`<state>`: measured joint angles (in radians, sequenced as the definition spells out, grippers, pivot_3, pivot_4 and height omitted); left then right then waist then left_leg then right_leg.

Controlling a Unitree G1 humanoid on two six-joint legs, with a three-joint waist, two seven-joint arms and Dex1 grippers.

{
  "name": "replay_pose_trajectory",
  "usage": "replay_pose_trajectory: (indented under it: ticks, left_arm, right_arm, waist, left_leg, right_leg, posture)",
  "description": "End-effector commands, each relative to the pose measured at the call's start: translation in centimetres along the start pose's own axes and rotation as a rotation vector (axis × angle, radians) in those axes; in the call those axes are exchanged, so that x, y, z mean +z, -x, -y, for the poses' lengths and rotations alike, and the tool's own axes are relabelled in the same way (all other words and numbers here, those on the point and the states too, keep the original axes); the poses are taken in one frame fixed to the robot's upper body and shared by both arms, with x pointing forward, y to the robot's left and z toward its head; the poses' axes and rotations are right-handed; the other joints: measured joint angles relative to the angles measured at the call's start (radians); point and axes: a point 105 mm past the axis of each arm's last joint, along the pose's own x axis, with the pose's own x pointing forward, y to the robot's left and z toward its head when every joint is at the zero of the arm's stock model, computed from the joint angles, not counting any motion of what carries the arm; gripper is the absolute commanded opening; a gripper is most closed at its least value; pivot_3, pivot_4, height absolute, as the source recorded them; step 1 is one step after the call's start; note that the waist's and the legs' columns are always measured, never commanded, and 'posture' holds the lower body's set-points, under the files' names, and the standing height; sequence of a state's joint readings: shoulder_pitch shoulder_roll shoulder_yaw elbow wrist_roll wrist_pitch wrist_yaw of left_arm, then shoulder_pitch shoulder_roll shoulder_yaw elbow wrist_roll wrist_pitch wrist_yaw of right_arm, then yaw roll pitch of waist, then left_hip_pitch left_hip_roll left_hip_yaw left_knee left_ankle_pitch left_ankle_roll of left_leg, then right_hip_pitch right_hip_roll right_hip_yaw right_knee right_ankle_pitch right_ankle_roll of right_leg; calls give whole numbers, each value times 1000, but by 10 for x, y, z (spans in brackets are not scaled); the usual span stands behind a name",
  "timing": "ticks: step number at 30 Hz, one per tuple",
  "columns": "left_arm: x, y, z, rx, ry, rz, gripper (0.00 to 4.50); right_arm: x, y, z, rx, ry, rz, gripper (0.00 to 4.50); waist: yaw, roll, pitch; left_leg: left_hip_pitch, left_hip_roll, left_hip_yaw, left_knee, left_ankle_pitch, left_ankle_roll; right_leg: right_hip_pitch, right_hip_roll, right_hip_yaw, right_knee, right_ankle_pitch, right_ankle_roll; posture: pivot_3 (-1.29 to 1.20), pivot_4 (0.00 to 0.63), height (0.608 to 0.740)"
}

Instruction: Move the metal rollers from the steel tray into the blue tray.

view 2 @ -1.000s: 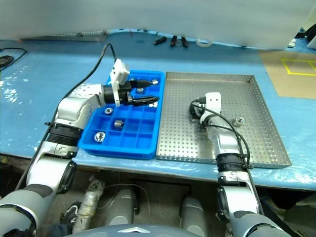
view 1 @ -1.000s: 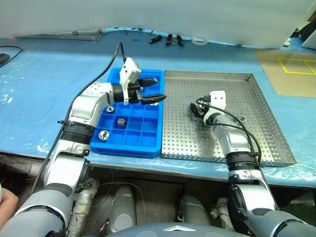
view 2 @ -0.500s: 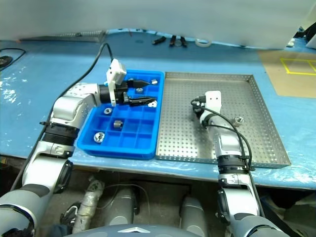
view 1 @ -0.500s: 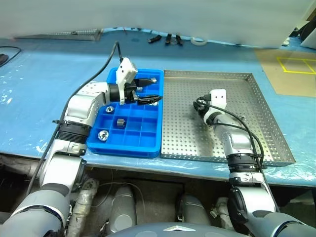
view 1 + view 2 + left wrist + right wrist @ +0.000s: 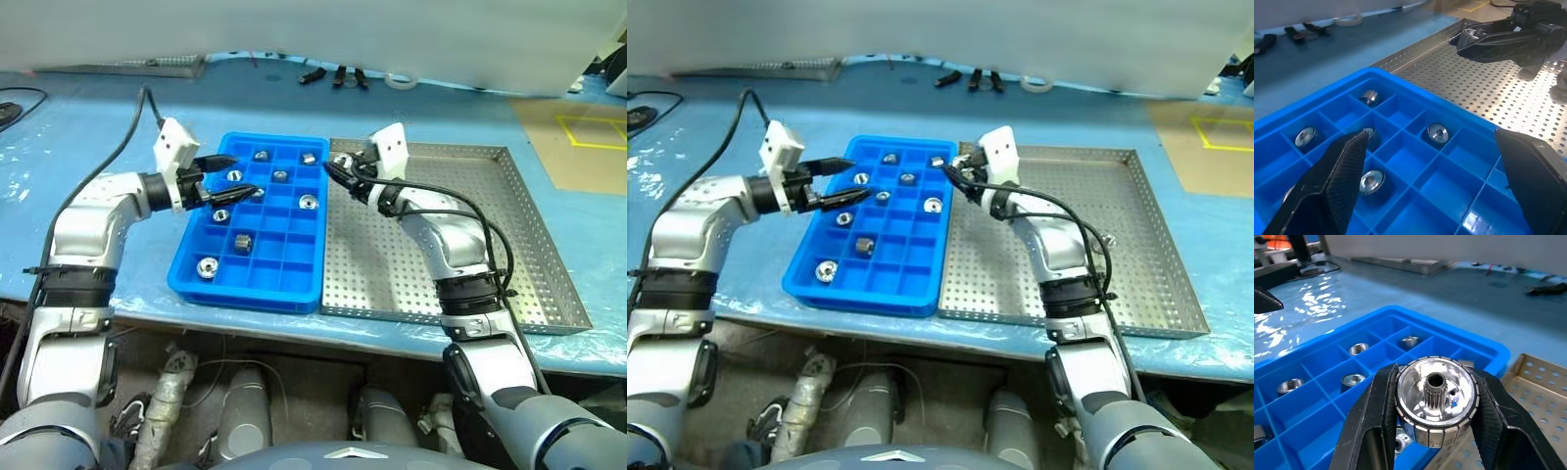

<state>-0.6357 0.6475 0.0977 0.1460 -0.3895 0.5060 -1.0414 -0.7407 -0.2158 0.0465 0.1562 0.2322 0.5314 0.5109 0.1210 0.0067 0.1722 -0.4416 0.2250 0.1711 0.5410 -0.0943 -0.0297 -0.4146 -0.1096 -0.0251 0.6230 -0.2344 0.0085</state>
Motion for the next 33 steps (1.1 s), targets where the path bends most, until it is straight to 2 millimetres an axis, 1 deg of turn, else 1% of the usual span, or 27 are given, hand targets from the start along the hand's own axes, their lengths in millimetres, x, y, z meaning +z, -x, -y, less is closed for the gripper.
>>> replay_pose_trajectory:
  ticks: [1, 4, 7, 9, 10, 13, 15, 18, 20, 23, 28, 30, 31, 33]
  left_arm:
    - [13, 17, 7, 35, -27, 40, 4328]
    - [4, 27, 16, 44, 0, 17, 4328]
    - [-6, 38, 24, 46, 21, -17, 4328]
    - [-11, 45, 22, 74, 35, -32, 4328]
    - [-13, 48, 20, 87, 40, -37, 4328]
    - [-15, 52, 16, 114, 53, -44, 4328]
    - [-16, 52, 15, 120, 56, -46, 4328]
    - [-14, 48, 16, 115, 56, -39, 4328]
    - [-14, 46, 16, 113, 54, -36, 4328]
    - [-13, 44, 16, 114, 56, -32, 4328]
    - [-13, 42, 18, 106, 62, -27, 4328]
    - [-13, 41, 19, 101, 61, -27, 4328]
    - [-13, 40, 19, 99, 61, -28, 4328]
    - [-12, 39, 19, 95, 59, -28, 4328]
  right_arm:
    - [15, -8, -11, 75, 33, 44, 1677]
    - [9, -9, -20, 141, 37, 17, 1677]
    - [3, -2, -45, 302, 16, -7, 1677]
    - [-1, 1, -59, 383, 3, -19, 1677]
    - [-3, 2, -64, 404, 0, -26, 1677]
    - [-12, -11, -66, 379, 5, -58, 1677]
    - [-14, -16, -66, 368, 11, -63, 1677]
    - [-16, -30, -67, 354, 12, -68, 1677]
    - [-18, -34, -68, 353, 10, -74, 1677]
    - [-28, -41, -71, 347, 14, -102, 1677]
    - [-36, -44, -85, 392, 0, -122, 1677]
    - [-40, -44, -82, 375, 8, -130, 2402]
    - [-40, -44, -81, 364, 16, -131, 2629]
    - [-40, -44, -76, 340, 26, -129, 3286]
  waist:
    - [6, 0, 0]
    - [12, 0, 0]
    - [15, 0, 0]
    - [20, 0, 0]
    - [25, 0, 0]
    - [29, 0, 0]
    - [31, 0, 0]
    - [31, 0, 0]
    - [32, 0, 0]
    - [32, 0, 0]
    - [31, 0, 0]
    - [31, 0, 0]
    - [31, 0, 0]
    - [31, -1, 0]
  left_leg:
    - [0, 0, 0, 0, 0, 0]
    - [-1, 1, 0, 0, 1, -1]
    - [-2, 1, 0, 0, 1, -1]
    - [-2, 1, -1, 0, 1, -1]
    - [-1, 1, -1, 0, 1, -1]
    - [-1, 1, -1, 0, 2, -3]
    - [0, 1, -1, -1, 2, -3]
    - [0, 1, -1, -1, 2, -3]
    - [0, 1, -2, -1, 2, -4]
    - [0, 1, -2, -1, 4, -6]
    - [-2, 1, -2, -1, 4, -6]
    - [-2, 2, -2, -1, 4, -6]
    - [-2, 2, -2, -1, 4, -6]
    - [-2, 2, -2, -1, 4, -6]
  right_leg:
    - [0, 0, 0, 0, 0, 0]
    - [-2, 0, 0, 0, 0, 0]
    - [-2, 0, 0, 0, 0, 0]
    - [-2, 0, 0, 0, 0, 0]
    - [-2, 0, 0, 1, 0, 0]
    - [-3, 1, 0, 2, 0, 0]
    - [-3, 1, 0, 3, 0, 0]
    - [-3, 0, 1, 4, 1, -1]
    - [-3, 0, 1, 5, 1, -1]
    - [-3, 0, 1, 4, 1, -1]
    - [-5, 1, 0, 3, 1, -1]
    - [-5, 1, 0, 3, 1, -1]
    - [-5, 1, 0, 3, 1, -1]
    - [-5, 1, 0, 3, 1, -1]
  posture:
    - [201, 150, 740]
    - [208, 150, 740]
    - [208, 150, 740]
    - [240, 150, 740]
    - [240, 150, 740]
    - [241, 150, 740]
    - [236, 150, 740]
    - [237, 150, 740]
    - [238, 150, 740]
    - [236, 150, 740]
    - [233, 150, 740]
    - [230, 150, 740]
    - [223, 150, 740]
    - [214, 150, 740]
